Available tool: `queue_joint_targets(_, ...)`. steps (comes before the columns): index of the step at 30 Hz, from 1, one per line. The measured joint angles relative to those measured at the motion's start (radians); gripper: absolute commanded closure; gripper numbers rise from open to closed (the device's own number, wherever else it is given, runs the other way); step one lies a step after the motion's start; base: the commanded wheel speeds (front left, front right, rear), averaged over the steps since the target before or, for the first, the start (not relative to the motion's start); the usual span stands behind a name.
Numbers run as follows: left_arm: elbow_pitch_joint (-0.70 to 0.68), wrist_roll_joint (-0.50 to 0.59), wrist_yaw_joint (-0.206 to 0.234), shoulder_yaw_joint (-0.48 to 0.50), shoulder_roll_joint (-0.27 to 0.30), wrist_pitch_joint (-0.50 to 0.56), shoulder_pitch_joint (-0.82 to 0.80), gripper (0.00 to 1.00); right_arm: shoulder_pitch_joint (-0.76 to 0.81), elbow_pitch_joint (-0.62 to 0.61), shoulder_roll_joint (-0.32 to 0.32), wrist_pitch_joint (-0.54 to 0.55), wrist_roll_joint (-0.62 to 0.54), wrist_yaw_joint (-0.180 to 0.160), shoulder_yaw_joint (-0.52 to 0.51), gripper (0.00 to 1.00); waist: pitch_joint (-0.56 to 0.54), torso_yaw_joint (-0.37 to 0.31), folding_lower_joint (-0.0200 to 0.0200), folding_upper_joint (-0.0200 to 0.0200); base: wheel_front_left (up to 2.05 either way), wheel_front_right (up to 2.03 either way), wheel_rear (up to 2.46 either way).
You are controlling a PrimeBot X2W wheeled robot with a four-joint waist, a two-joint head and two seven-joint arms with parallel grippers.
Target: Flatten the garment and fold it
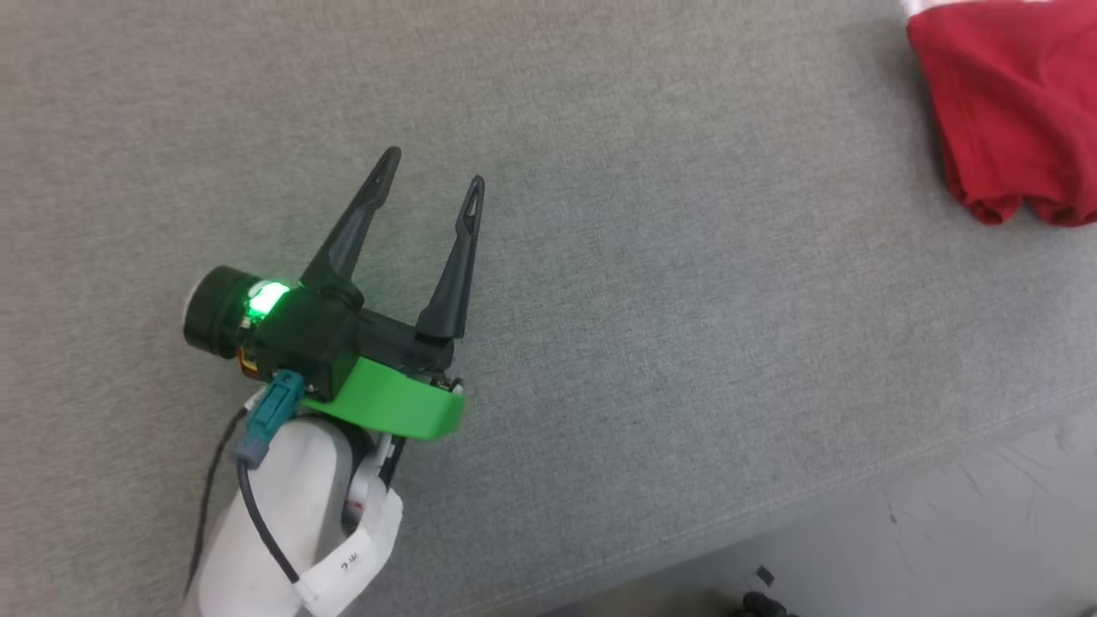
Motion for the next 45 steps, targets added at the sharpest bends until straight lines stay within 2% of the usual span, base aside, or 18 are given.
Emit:
queue_joint_targets(4,0.042,-0.045,0.007,0.008,-0.030,-0.021,0.020,0.00,0.036,-0.007,-0.002,-0.093,0.044,0.000,0.008,0.00,-0.041,0.019,0.0000,0.0000,0.00,0.00,0.00)
queue_joint_targets(8,0.094,-0.072,0.016,0.024,-0.051,-0.027,0.065,0.00,0.117,-0.062,-0.005,-0.228,0.138,0.000,0.087,0.00,-0.100,0.048,-0.0001,0.0000,0.00,0.00,0.00)
queue_joint_targets(13,0.118,-0.096,0.024,0.045,-0.069,-0.031,0.112,0.00,0.274,-0.204,0.003,-0.355,0.284,0.000,0.261,0.00,-0.188,0.105,-0.0002,0.0000,0.00,0.00,0.00)
queue_joint_targets(18,0.126,-0.105,0.027,0.063,-0.087,-0.031,0.161,0.00,0.452,-0.394,0.022,-0.392,0.376,0.000,0.361,0.00,-0.270,0.162,-0.0003,0.0000,0.00,0.00,0.00)
queue_joint_targets(23,0.129,-0.122,0.031,0.087,-0.094,-0.031,0.195,0.00,0.624,-0.602,0.061,-0.402,0.374,0.000,0.416,0.00,-0.338,0.231,-0.0003,0.0000,0.00,0.00,0.00)
queue_joint_targets(27,0.142,-0.122,0.032,0.095,-0.096,-0.032,0.217,0.00,0.729,-0.711,0.110,-0.405,0.347,0.000,0.420,0.00,-0.381,0.282,-0.0003,0.0000,0.00,0.00,0.00)
queue_joint_targets(37,0.172,-0.130,0.057,0.096,-0.098,-0.032,0.249,0.00,0.907,-0.811,0.200,-0.408,0.270,0.000,0.407,0.00,-0.468,0.396,-0.0003,0.0000,0.00,0.00,0.00)
queue_joint_targets(45,0.179,-0.147,0.059,0.102,-0.098,-0.032,0.267,0.00,0.953,-0.818,0.220,-0.409,0.267,0.000,0.417,0.00,-0.505,0.424,-0.0003,0.0000,0.00,0.00,0.00)
